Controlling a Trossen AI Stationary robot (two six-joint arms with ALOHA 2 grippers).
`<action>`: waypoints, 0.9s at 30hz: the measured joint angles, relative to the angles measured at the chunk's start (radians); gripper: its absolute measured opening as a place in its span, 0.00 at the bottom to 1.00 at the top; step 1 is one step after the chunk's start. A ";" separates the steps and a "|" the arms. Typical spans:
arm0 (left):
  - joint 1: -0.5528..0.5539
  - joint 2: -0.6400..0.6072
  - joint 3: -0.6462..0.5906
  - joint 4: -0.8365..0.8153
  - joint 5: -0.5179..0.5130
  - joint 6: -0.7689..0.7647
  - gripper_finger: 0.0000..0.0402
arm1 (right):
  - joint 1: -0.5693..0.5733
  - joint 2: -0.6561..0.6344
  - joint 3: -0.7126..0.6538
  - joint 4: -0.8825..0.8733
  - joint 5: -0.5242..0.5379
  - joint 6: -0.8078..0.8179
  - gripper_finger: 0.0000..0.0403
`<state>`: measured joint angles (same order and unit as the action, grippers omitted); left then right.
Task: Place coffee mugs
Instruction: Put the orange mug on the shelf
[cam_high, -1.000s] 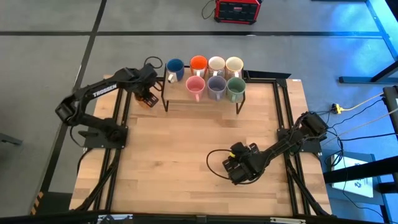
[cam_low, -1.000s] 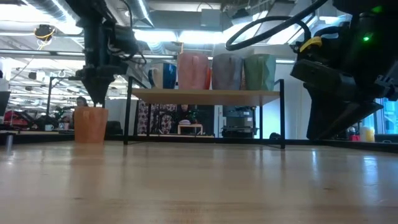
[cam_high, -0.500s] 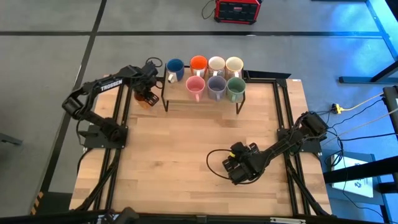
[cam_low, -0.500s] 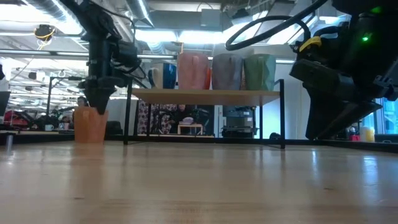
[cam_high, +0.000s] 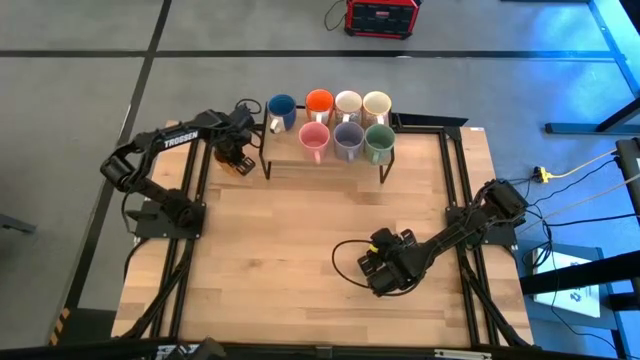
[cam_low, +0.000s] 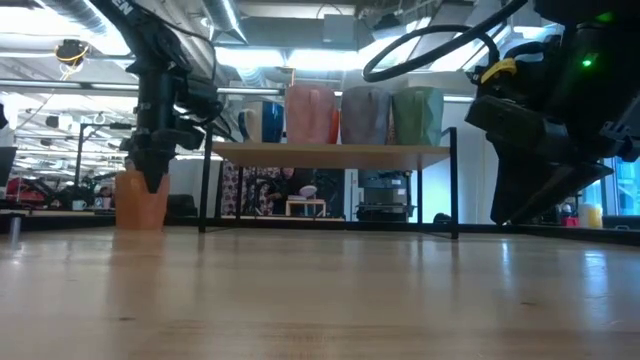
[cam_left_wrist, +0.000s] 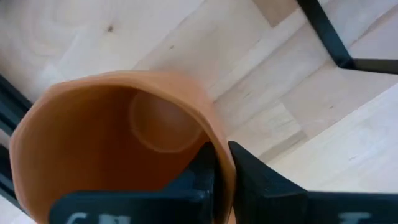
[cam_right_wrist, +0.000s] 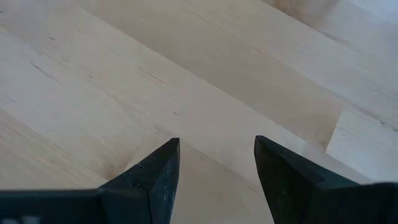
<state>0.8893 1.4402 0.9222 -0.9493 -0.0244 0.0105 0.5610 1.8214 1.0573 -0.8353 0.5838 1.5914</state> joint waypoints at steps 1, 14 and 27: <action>-0.008 -0.001 0.000 -0.002 -0.002 -0.001 0.05 | 0.000 0.000 0.000 -0.001 0.000 0.000 0.48; -0.263 -0.280 0.058 -0.294 0.077 -0.224 0.05 | 0.002 0.000 0.000 -0.001 0.000 -0.008 0.48; -0.844 -0.371 0.109 -0.236 0.083 -0.635 0.05 | 0.002 0.001 0.000 0.004 0.013 -0.117 0.48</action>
<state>0.0455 1.0693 1.0309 -1.1854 0.0588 -0.6241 0.5625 1.8220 1.0569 -0.8314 0.5967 1.4740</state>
